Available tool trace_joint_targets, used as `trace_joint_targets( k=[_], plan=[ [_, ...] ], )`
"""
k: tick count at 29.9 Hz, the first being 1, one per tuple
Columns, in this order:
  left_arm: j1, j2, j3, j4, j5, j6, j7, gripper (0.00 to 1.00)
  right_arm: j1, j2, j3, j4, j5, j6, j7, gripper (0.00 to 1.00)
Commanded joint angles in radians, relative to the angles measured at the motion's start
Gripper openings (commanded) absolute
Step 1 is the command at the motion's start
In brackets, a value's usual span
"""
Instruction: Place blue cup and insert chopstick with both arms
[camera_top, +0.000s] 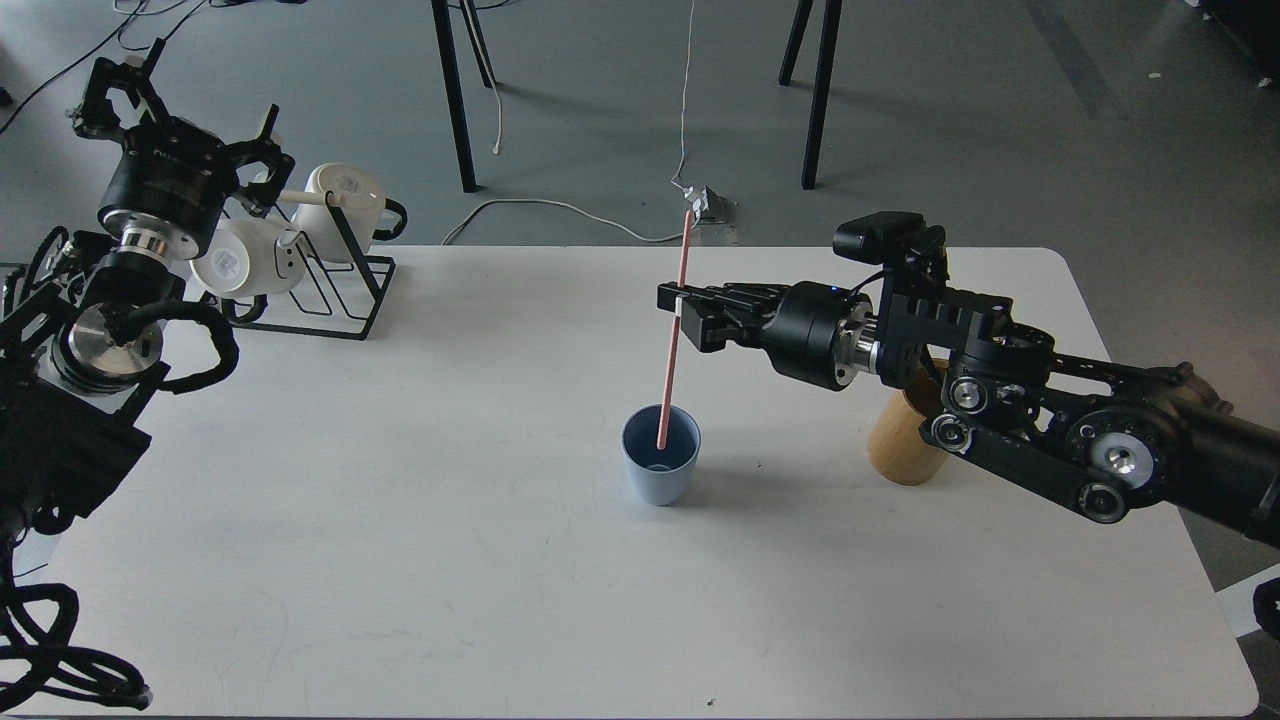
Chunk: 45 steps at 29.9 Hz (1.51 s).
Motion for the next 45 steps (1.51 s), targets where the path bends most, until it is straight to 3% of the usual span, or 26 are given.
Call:
trace_joint_targets(
  k=[1,11,17,25,28,32,34,35,36,45],
  plan=[
    [0.0,0.003,0.0,0.0,0.0,0.0,0.0,0.99,-0.022,0.021,0.002,-0.031,-0.003,-0.002,0.0,0.01],
    [0.0,0.0,0.0,0.0,0.0,0.0,0.0,0.99,-0.024,0.043,0.0,-0.055,-0.003,-0.004,0.002,0.04],
    [0.0,0.0,0.002,0.0,0.0,0.0,0.0,0.99,-0.039,0.041,0.0,-0.055,-0.003,-0.004,0.002,0.2],
    [0.0,0.001,0.0,0.0,0.0,0.0,0.0,0.99,-0.045,0.03,0.015,-0.052,-0.002,-0.004,0.006,0.31],
    [0.0,0.003,0.0,0.0,0.0,0.0,0.0,0.99,-0.045,0.023,0.023,-0.048,0.001,-0.005,0.006,0.4],
    [0.0,0.005,0.0,0.0,0.0,0.0,-0.002,0.99,-0.045,0.007,0.132,-0.049,0.021,-0.013,0.014,0.62],
    [0.0,0.005,0.0,0.0,0.0,0.0,-0.003,0.99,-0.045,0.007,0.225,-0.051,0.058,-0.011,0.018,0.77],
    [0.0,0.003,0.0,0.0,-0.001,0.0,-0.003,0.99,-0.045,0.007,0.279,-0.052,0.09,-0.007,0.023,0.93],
    [0.0,0.001,0.0,0.0,-0.001,0.0,-0.005,0.99,-0.045,0.007,0.319,-0.054,0.128,0.001,0.023,1.0],
    [0.002,-0.005,0.0,0.0,-0.001,0.0,-0.002,0.99,-0.051,-0.033,0.535,-0.103,0.561,-0.005,0.029,1.0]
  ],
)
